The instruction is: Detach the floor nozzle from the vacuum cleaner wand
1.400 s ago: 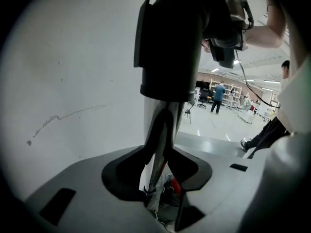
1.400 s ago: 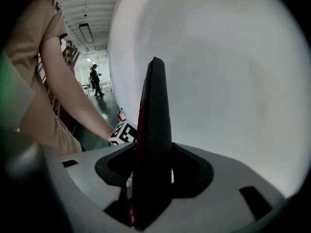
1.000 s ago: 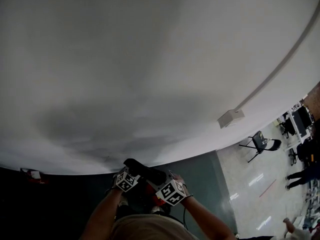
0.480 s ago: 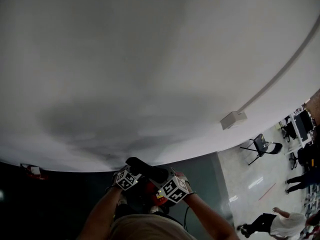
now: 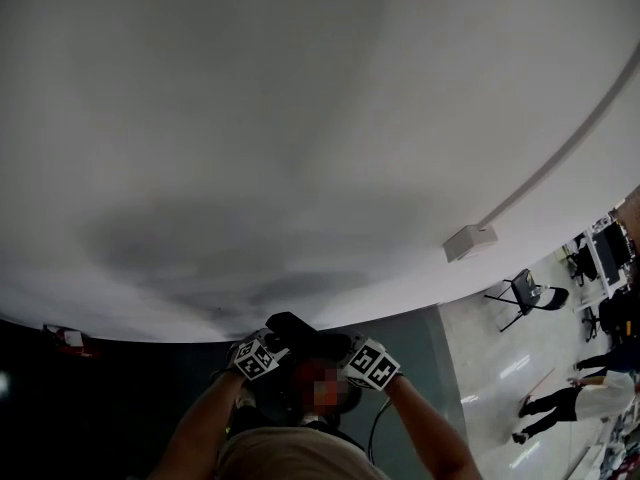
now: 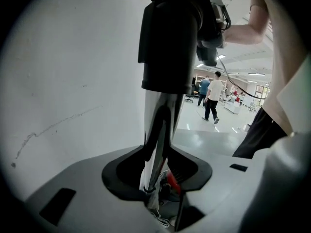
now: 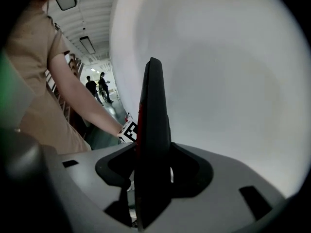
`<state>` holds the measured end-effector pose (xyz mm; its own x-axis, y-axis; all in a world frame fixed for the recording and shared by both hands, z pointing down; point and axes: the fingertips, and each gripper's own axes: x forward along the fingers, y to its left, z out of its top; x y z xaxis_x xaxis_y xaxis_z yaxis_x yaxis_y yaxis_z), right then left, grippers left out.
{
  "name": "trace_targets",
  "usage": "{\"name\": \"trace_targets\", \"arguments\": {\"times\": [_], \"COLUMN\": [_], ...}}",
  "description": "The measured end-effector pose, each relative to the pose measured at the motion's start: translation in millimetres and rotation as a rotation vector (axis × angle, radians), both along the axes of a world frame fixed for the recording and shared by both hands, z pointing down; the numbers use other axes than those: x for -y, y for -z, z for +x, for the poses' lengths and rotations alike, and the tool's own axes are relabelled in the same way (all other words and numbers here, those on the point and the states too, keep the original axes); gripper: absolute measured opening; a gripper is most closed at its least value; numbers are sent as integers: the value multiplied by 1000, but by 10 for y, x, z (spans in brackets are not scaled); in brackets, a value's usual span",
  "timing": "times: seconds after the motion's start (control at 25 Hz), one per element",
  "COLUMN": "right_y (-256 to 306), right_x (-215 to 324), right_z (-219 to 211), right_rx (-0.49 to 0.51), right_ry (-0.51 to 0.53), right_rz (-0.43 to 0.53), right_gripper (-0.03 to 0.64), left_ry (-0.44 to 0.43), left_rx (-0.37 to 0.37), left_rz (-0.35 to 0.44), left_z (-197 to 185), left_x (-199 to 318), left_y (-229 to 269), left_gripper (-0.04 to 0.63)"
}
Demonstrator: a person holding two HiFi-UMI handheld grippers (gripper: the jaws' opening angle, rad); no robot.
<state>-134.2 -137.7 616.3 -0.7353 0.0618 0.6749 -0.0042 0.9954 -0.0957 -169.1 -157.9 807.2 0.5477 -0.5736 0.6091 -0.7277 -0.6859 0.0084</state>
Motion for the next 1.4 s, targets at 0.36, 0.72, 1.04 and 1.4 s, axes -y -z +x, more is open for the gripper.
{"name": "trace_targets", "arguments": {"times": [0.36,0.72,1.04,1.4], "right_y": [-14,18,11,70], "right_x": [-76,-55,-101,-267], "right_z": [-5,-38,8,40], "right_rx": [-162,-137,-77,-159], "right_ry": [-83,-44,72,13], "right_rz": [166,182,-8,178], "right_gripper": [213,210,210,210], "left_ry": [-3,42,-15,-8], "left_rx": [31,7,21,-15], "left_rz": [1,-5,-2,2], "left_z": [0,-14,29,30], "left_x": [19,17,-105,-139], "left_y": [-8,-19,3,13], "left_gripper": [150,150,152,152]}}
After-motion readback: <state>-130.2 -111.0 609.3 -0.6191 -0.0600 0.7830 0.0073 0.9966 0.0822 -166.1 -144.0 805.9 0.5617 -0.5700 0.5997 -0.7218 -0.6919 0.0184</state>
